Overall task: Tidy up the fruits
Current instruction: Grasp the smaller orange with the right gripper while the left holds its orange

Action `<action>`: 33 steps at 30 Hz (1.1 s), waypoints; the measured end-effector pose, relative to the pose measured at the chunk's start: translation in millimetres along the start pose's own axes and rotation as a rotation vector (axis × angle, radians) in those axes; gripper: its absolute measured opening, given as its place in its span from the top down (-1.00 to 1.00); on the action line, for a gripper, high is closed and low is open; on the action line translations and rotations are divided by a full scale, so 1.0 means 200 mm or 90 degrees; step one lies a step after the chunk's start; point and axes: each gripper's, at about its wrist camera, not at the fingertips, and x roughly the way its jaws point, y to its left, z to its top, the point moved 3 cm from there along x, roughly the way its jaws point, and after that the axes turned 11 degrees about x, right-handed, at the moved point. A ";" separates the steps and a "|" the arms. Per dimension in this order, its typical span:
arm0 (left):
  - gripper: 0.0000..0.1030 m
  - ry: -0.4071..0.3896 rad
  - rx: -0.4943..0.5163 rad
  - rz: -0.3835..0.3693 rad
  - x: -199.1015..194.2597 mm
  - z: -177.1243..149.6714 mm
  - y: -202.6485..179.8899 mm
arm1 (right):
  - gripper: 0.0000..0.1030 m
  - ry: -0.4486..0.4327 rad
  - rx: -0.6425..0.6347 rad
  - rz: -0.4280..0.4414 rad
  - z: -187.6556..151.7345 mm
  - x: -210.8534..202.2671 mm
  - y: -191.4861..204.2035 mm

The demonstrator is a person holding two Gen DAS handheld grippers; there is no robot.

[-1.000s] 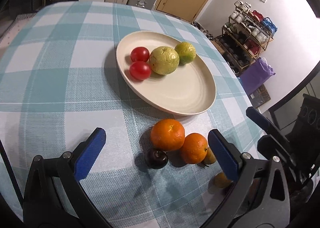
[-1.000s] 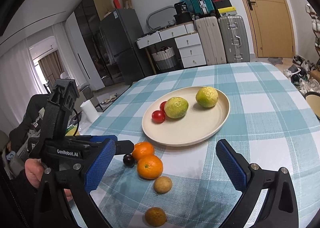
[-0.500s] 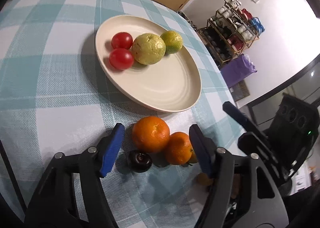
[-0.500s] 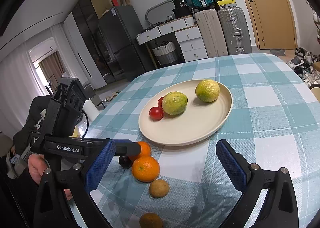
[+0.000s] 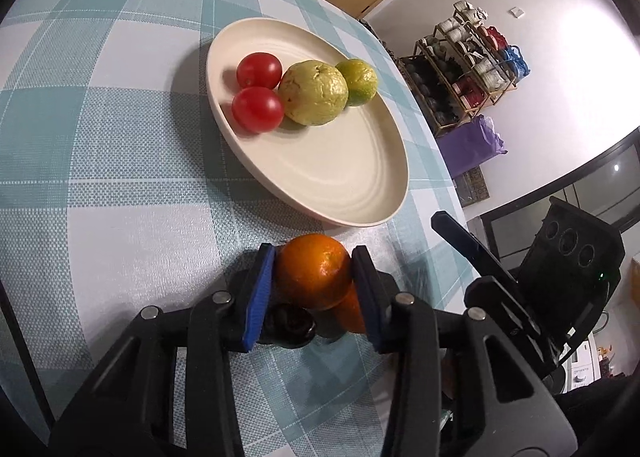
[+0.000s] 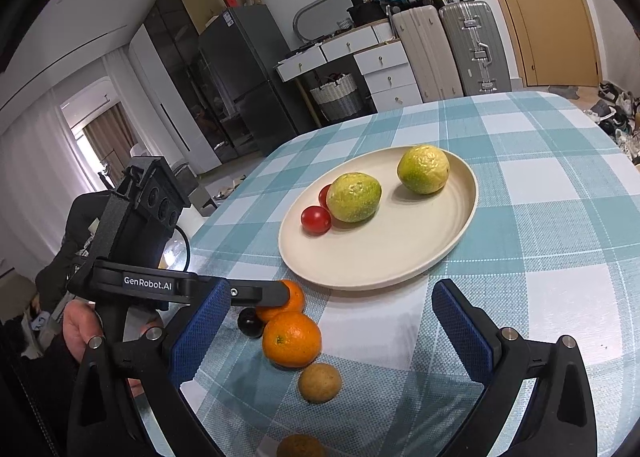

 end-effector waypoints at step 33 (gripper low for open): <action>0.30 -0.079 -0.024 -0.019 -0.28 -0.05 0.02 | -0.99 0.090 -0.039 -0.017 -0.07 0.14 0.08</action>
